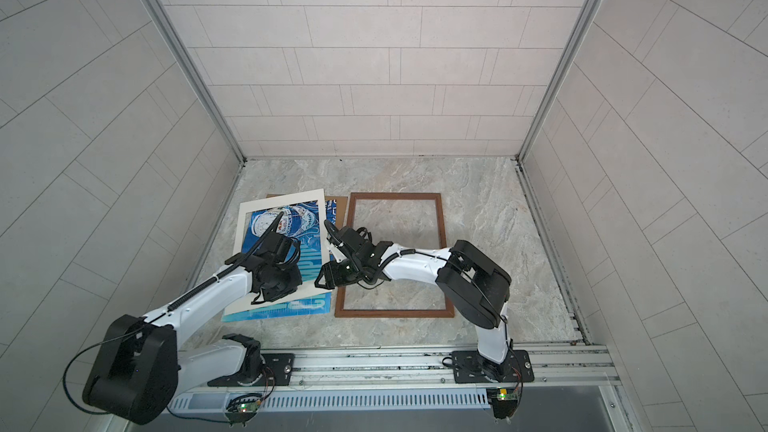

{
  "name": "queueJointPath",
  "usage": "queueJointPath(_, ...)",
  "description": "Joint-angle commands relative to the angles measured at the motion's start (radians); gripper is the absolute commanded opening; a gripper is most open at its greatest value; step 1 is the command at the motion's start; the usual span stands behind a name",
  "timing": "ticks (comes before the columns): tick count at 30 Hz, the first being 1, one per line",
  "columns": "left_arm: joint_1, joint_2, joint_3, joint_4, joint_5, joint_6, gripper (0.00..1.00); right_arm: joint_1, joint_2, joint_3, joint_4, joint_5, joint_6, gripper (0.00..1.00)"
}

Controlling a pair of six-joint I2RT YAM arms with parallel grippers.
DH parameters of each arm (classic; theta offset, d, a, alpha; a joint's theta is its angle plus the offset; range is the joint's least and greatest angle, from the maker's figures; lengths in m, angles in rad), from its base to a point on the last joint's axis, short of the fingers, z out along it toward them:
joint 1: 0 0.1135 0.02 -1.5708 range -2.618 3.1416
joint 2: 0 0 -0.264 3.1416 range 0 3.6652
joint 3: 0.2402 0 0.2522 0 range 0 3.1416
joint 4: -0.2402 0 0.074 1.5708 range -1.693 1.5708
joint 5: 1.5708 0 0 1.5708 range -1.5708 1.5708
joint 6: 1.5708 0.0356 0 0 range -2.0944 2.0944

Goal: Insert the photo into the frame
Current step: 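Grasp the white mat's edge with the left gripper while the right gripper grasps its corner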

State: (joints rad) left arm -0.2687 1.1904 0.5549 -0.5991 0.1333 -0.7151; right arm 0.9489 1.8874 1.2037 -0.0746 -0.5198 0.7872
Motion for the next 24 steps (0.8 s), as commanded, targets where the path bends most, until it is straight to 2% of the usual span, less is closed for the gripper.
queueJointPath(1, 0.004, -0.016, -0.031, 0.041, 0.018, -0.031, 0.05, 0.004, 0.034, 0.036, -0.029, -0.008, 0.006, 0.55)
queueJointPath(15, 0.005, 0.031, -0.064, 0.104, 0.076, -0.034, 0.02, 0.004, 0.122, 0.099, -0.138, 0.063, -0.037, 0.60)
queueJointPath(24, 0.004, 0.026, -0.067, 0.104, 0.079, -0.029, 0.02, 0.004, 0.174, 0.155, -0.193, 0.069, -0.047, 0.62)
